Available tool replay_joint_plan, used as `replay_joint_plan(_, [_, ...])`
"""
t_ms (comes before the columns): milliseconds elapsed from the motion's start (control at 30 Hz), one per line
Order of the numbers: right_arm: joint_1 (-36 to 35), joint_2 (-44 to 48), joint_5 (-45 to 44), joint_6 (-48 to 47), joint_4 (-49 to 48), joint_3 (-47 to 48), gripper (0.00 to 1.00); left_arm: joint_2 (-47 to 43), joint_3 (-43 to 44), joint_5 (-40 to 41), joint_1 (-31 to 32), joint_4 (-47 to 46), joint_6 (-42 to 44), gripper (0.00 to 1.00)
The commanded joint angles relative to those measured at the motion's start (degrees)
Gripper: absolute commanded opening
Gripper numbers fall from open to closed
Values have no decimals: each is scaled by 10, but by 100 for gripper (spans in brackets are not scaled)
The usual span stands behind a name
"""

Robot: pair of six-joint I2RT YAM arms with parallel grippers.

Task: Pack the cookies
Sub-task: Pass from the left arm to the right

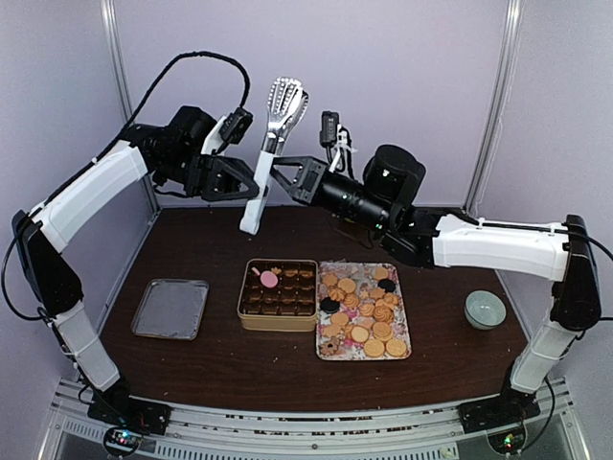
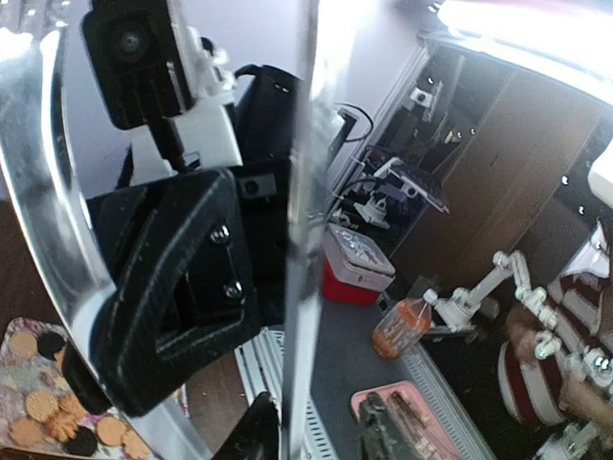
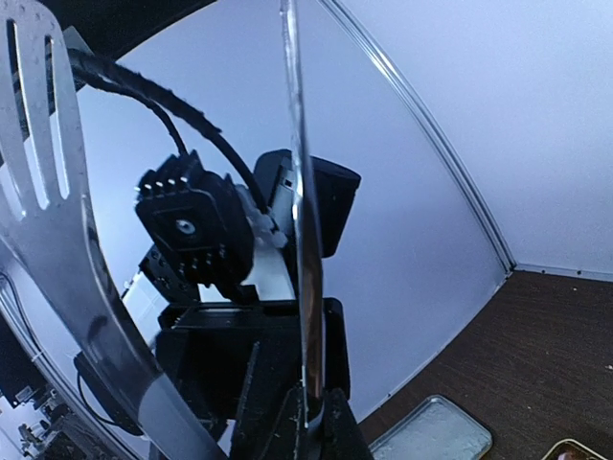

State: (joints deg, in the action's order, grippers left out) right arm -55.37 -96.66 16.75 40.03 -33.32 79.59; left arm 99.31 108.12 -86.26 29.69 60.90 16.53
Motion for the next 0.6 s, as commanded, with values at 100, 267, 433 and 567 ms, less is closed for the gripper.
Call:
replay_joint_plan(100, [7,68,-16,-126,208,4,0,-36,-6,58,-24,-15,24,79])
replay_joint_plan(267, [9,94,-81,-284,481,44,0,-53,50,188,-82,101,185,88])
replay_joint_plan(433, [1,73,-129,-370,654,85,0,-61,85,323,-89,249,367,87])
replay_joint_plan(567, [-26,28,-170,-411,750,155,0,-79,59,387,-66,252,411,82])
